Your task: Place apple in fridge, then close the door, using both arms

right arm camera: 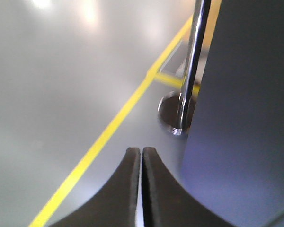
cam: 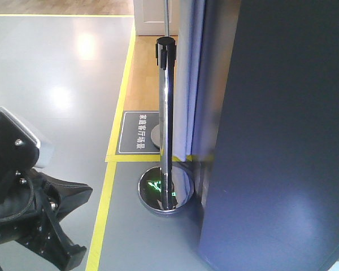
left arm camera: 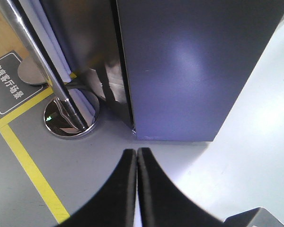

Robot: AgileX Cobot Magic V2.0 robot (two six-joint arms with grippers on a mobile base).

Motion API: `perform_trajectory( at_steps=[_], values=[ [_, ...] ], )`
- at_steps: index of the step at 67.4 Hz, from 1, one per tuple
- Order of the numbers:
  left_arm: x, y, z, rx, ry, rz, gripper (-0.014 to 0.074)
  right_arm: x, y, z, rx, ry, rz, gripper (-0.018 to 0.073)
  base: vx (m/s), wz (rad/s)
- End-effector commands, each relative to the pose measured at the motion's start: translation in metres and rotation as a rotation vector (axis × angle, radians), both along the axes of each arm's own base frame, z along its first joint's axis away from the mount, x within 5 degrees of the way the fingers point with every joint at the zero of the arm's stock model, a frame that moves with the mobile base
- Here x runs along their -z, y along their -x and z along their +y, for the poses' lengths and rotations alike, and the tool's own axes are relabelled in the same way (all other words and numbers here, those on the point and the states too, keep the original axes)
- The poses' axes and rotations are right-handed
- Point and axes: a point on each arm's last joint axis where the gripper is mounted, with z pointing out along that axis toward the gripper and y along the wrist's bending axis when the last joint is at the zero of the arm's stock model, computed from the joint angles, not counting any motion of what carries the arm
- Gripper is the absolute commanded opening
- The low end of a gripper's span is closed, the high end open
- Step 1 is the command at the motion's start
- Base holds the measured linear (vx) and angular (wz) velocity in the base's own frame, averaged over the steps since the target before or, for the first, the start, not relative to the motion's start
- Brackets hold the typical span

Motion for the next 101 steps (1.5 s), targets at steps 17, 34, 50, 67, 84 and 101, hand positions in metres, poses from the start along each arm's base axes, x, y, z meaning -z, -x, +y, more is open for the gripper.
perform_trajectory(
  at_steps=[17, 34, 50, 67, 84, 101],
  values=[
    [-0.015, -0.001, -0.002, 0.007, 0.075, -0.069, -0.0006, -0.025, -0.045, 0.014, 0.039, -0.024, -0.126, -0.0009, 0.0, 0.0],
    [-0.015, -0.001, -0.002, 0.007, 0.075, -0.069, -0.0006, -0.014, -0.106, 0.022, 0.142, 0.234, -0.071, -0.0009, 0.0, 0.0],
    [-0.015, -0.001, -0.002, 0.007, 0.075, -0.069, -0.0006, -0.012, -0.151, 0.016, 0.361, 0.392, -0.067, -0.0003, 0.0, 0.0],
    [-0.015, -0.001, -0.002, 0.007, 0.075, -0.069, -0.0006, -0.035, -0.2, 0.01, 0.466, 0.534, -0.05, -0.0003, 0.0, 0.0],
    [-0.015, -0.001, -0.002, 0.007, 0.075, -0.069, -0.0006, -0.064, -0.24, -0.021, 0.566, 0.491, -0.139, -0.0002, 0.0, 0.0],
    [-0.015, -0.001, -0.002, 0.007, 0.075, -0.069, -0.0006, -0.077, -0.269, -0.046, 0.597, 0.378, -0.301, -0.0002, 0.0, 0.0]
  ],
)
